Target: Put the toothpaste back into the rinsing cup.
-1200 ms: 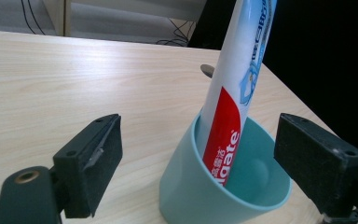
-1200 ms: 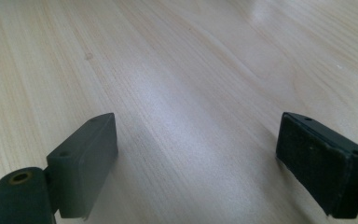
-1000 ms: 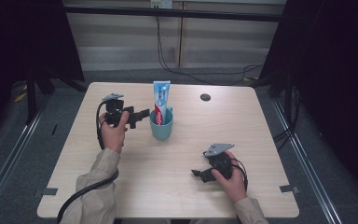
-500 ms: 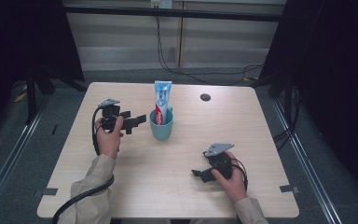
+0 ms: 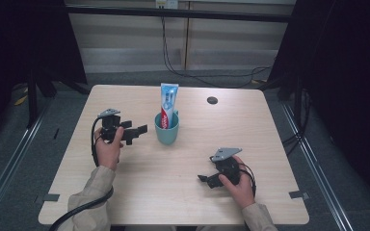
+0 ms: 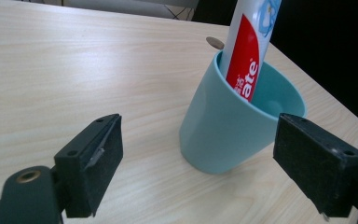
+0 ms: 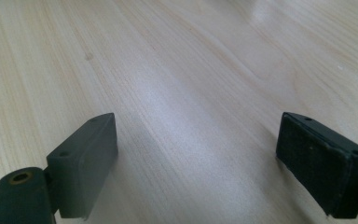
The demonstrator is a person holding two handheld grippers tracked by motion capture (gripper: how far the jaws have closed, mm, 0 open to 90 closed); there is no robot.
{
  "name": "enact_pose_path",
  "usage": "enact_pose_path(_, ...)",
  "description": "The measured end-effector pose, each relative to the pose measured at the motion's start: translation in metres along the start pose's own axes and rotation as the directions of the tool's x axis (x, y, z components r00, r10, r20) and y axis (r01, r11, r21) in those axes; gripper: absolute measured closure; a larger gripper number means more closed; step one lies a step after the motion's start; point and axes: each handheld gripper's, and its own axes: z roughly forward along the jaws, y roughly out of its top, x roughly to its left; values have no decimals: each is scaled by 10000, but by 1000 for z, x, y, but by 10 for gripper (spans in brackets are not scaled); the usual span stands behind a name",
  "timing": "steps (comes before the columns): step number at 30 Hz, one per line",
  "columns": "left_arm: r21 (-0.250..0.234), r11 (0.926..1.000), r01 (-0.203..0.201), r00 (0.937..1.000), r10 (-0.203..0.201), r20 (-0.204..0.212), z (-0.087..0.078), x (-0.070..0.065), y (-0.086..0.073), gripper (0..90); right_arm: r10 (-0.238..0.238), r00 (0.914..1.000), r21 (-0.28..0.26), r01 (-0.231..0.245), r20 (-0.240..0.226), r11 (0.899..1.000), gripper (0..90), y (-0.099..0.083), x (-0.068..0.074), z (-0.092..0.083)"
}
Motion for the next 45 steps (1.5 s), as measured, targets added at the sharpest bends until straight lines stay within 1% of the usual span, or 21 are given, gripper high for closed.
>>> enact_pose_path(2,12,10000,-13,10000,13,-43,-1,1,-3,156,-6,10000,1,6,-1,10000,122,0,0,0)
enact_pose_path(3,85,9999,-88,9999,88,-66,-2,2,-5,157,-6,10000,0,6,-2,10000,122,0,0,0)
enact_pose_path(9,80,9999,-70,9999,71,-103,-6,5,-13,156,-4,10000,9,4,-10,10000,122,0,0,0)
enact_pose_path(10,102,9998,-156,9998,157,-103,-7,6,-15,157,3,10000,5,-3,-4,10000,122,0,0,0)
enact_pose_path(13,180,9997,-188,9997,190,-123,-8,7,-19,156,11,10000,7,-11,-6,10000,122,0,0,0)
enact_pose_path(17,236,9996,-156,9998,158,-75,-10,8,-25,157,0,10000,4,0,-6,10000,122,0,0,0)
enact_pose_path(18,226,9997,-81,10000,82,-50,-10,8,-27,156,12,10000,7,-12,-6,10000,122,0,0,0)
enact_pose_path(20,259,9996,-147,9999,148,-47,-12,10,-30,157,9,10000,6,-9,-7,10000,122,0,0,0)
enact_pose_path(24,342,9994,-88,9999,91,-99,-13,12,-36,157,7,10000,7,-7,-8,10000,122,0,0,0)
enact_pose_path(33,538,9984,-173,9998,179,-100,-14,13,-49,157,2,10000,6,-2,-8,10000,122,0,0,0)
enact_pose_path(35,589,9978,-300,9994,310,-162,-15,13,-51,157,4,10000,6,-4,-8,10000,122,0,0,0)
enact_pose_path(37,652,9974,-310,9994,319,-118,-15,13,-53,158,6,10000,7,-6,-9,10000,122,0,0,0)
enact_pose_path(38,676,9969,-395,9990,409,-194,-15,13,-54,157,4,10000,6,-4,-9,10000,122,0,0,0)
enact_pose_path(41,890,9939,-650,9971,682,-330,-15,12,-57,157,4,10000,8,-4,-9,10000,122,0,0,0)
enact_pose_path(42,1018,9916,-793,9958,836,-384,-15,11,-58,158,6,10000,7,-6,-10,10000,122,0,0,0)
enact_pose_path(45,1154,9892,-904,9944,959,-435,-15,11,-61,157,4,10000,5,-4,-8,10000,122,0,0,0)
